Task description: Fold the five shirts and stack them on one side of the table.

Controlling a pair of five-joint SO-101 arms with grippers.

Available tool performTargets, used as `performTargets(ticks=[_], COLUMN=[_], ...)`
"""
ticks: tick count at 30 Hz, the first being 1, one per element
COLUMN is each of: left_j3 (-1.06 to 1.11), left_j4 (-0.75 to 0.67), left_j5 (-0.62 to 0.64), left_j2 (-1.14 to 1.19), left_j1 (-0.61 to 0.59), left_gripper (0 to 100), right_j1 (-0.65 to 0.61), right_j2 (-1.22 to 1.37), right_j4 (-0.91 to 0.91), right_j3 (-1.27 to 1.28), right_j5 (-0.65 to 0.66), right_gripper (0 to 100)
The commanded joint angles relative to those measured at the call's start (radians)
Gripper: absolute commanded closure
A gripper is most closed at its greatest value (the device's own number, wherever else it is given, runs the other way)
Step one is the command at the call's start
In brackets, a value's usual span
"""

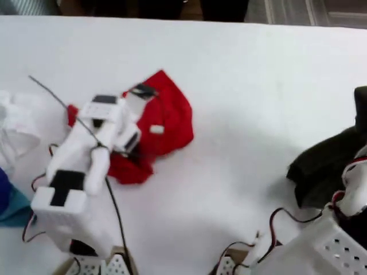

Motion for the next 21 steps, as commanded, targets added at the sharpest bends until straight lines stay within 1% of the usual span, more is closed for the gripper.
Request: performTargets(ticks=[1,4,8,10,14,16,18,21], left_j3=[-0.117,-0.288,-0.573,-0.710,-0.944,-1.024,-1.056,-1.023], left_j4=[0.032,0.126,0.244,0.273,0.287,0.281,0.273,0.267], left_j5=[-0.009,-0.009,-0.009,-0.009,-0.008,-0.012,-0.012,-0.054], left_j2=[0.000,-0.041,-0.138,-0.189,-0.293,-0.325,-0.331,-0.324], left_j1=[-0.172,-0.316,-0.520,-0.612,-0.798,-0.885,-0.948,-0.994], left_gripper=[98,98,98,98,98,98,98,98], right_j1=[-0.058,-0.117,-0.196,-0.245,-0.352,-0.395,-0.430,-0.470], right_j2=[-0.039,-0.065,-0.107,-0.124,-0.137,-0.139,-0.139,-0.139], right_j4=[0.004,0.004,-0.001,-0.002,-0.002,-0.004,-0.004,-0.004], right_j3=[0.040,0.138,0.275,0.338,0.425,0.454,0.474,0.489], right_j5=[-0.003,-0.003,-0.003,-0.003,-0.003,-0.003,-0.003,-0.003], right_gripper=[97.8,97.8,97.8,97.8,97.8,97.8,97.8,97.8])
